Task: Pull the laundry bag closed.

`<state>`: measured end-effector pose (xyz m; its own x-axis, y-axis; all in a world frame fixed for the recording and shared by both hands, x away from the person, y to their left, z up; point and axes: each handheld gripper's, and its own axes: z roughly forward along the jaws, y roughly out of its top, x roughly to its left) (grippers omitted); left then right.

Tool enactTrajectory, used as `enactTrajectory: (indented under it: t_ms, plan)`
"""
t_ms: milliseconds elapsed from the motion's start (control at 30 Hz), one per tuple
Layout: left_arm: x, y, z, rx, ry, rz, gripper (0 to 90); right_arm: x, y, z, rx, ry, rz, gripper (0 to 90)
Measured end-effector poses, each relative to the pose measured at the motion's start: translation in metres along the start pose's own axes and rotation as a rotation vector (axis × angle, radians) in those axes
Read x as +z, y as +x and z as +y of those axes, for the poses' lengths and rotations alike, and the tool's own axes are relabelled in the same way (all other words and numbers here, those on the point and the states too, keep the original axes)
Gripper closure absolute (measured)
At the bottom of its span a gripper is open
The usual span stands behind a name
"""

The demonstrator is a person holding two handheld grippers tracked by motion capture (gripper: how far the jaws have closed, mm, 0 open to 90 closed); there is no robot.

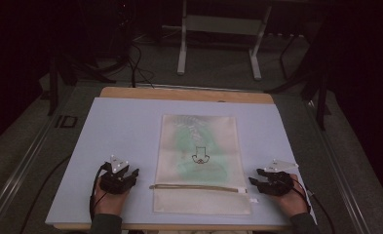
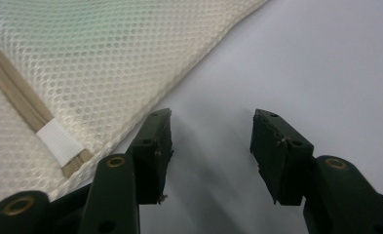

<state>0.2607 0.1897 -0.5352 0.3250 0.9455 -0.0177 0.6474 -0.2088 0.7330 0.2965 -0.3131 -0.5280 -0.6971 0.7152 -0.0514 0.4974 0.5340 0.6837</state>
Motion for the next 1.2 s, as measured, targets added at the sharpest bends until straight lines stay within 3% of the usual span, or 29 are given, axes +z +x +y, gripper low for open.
enactTrajectory:
  t_ms: [67, 500, 700, 833, 1000, 1200]
  plan:
    - [-0.001, -0.001, 0.000, 0.010, -0.008, -0.025, 56.2, -0.001, 0.002, 0.001, -0.010, 0.008, 0.000, 51.6]
    - [-0.003, -0.001, 0.001, 0.015, -0.012, -0.080, 56.9, -0.007, 0.012, 0.009, -0.071, 0.070, 0.035, 58.9]
    - [-0.002, -0.002, 0.000, 0.022, -0.009, -0.098, 56.9, -0.011, 0.021, 0.019, -0.119, 0.096, 0.058, 59.2]
    - [-0.002, -0.005, 0.000, 0.038, -0.012, -0.109, 57.0, -0.009, 0.032, 0.030, -0.193, 0.153, 0.072, 60.2]
    - [-0.002, -0.005, 0.000, 0.041, -0.009, -0.119, 56.3, -0.007, 0.039, 0.040, -0.241, 0.171, 0.117, 67.1]
    - [-0.001, -0.007, 0.000, 0.061, -0.005, -0.129, 56.6, -0.003, 0.047, 0.050, -0.285, 0.181, 0.135, 65.4]
